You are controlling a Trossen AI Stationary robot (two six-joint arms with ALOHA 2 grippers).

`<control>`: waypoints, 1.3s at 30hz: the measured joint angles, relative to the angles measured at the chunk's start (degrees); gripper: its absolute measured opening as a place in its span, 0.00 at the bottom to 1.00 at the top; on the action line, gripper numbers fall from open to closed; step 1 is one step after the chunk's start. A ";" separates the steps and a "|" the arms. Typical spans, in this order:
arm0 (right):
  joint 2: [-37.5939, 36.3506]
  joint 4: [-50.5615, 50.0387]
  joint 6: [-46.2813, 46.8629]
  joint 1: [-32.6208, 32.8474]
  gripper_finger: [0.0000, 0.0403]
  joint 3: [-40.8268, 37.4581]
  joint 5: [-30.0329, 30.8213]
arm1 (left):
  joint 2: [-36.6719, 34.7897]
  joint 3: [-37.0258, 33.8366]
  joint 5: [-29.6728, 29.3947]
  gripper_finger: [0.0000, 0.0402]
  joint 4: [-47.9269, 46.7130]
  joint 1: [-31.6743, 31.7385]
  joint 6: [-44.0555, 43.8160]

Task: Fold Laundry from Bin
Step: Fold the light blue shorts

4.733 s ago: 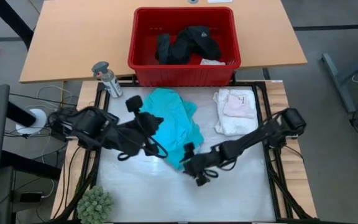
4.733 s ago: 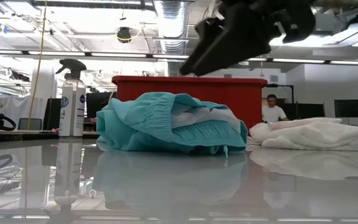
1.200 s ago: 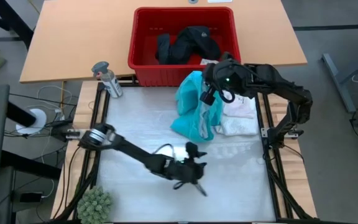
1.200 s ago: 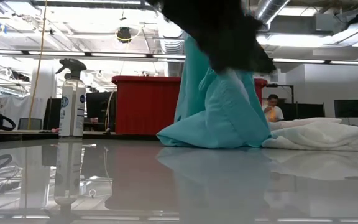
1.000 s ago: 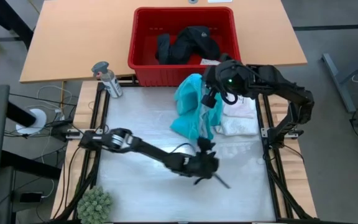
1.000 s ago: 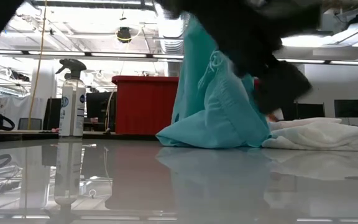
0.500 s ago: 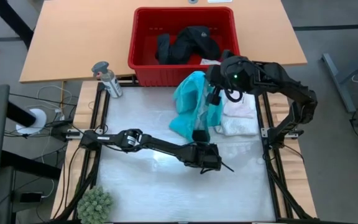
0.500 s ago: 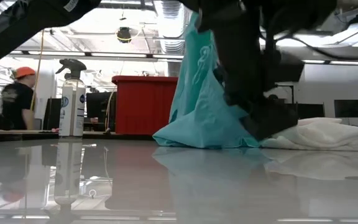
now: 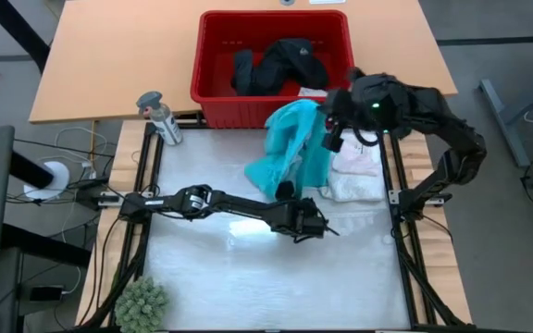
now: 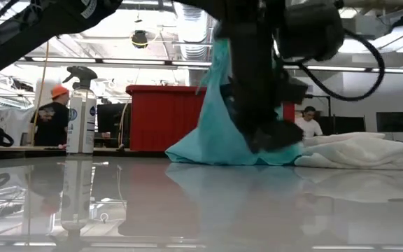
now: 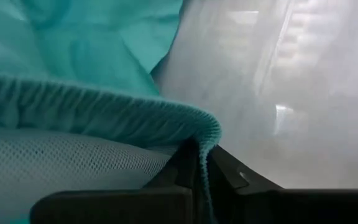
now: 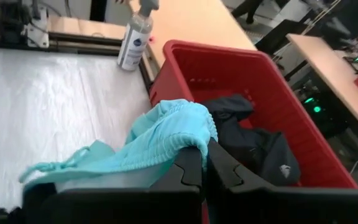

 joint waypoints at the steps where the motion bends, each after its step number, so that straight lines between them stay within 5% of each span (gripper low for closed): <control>1: -0.67 0.10 -0.10 -0.15 0.05 0.00 0.27 | -0.79 0.89 -0.09 0.00 -2.13 -0.75 -0.75; 17: -8.74 -4.03 4.80 -3.49 0.05 0.11 -0.06 | -28.67 1.20 -4.51 0.00 -25.74 -12.11 -16.24; 29: -10.73 -14.39 17.62 -3.42 0.05 0.11 -0.36 | -46.34 1.18 3.64 0.00 -24.36 -15.39 -12.98; 39: -9.17 -18.32 25.68 -3.63 0.05 0.13 -0.25 | -56.60 1.16 11.72 0.00 -20.76 -19.50 3.94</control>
